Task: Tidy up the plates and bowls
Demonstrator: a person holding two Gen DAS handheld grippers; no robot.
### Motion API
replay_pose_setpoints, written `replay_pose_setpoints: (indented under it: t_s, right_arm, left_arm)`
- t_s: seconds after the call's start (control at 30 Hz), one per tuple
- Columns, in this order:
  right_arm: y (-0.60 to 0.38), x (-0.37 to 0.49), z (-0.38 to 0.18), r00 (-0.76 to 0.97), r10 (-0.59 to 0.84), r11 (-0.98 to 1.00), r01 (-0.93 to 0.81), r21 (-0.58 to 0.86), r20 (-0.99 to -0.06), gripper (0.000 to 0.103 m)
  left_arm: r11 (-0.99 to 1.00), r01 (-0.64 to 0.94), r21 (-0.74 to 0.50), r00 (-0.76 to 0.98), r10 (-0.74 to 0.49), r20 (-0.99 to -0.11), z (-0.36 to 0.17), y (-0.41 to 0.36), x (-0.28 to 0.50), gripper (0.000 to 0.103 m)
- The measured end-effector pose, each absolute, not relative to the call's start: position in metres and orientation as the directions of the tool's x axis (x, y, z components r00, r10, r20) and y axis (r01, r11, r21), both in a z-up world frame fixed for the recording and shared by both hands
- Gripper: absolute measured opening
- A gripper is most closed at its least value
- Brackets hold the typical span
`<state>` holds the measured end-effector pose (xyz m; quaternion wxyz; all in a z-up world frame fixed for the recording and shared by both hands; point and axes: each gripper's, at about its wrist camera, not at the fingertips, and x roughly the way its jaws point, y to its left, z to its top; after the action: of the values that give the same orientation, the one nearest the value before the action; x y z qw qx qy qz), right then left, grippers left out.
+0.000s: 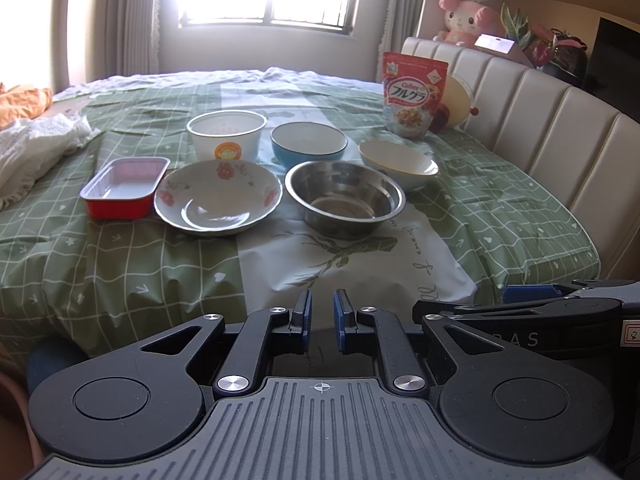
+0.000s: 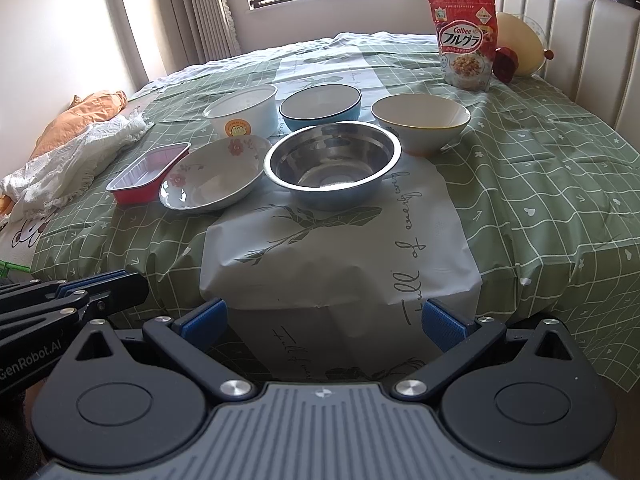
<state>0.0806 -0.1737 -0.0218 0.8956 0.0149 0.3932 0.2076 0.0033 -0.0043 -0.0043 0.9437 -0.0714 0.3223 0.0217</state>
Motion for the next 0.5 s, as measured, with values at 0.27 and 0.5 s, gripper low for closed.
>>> replay_pose_setpoints:
  t_s: [0.27, 0.5]
  right_arm:
    - [-0.173, 0.081, -0.022, 0.604, 0.384, 0.913, -0.360, 0.190, -0.698, 0.103]
    - [-0.174, 0.092, -0.024, 0.589, 0.389, 0.912, -0.353, 0.208, -0.708, 0.103]
  left_arm:
    - [0.989, -0.087, -0.122, 0.791, -0.006, -0.611, -0.005, -0.004, 0.004, 0.014]
    - [0.989, -0.085, -0.120, 0.777, -0.010, -0.630, -0.007, -0.005, 0.013, 0.014]
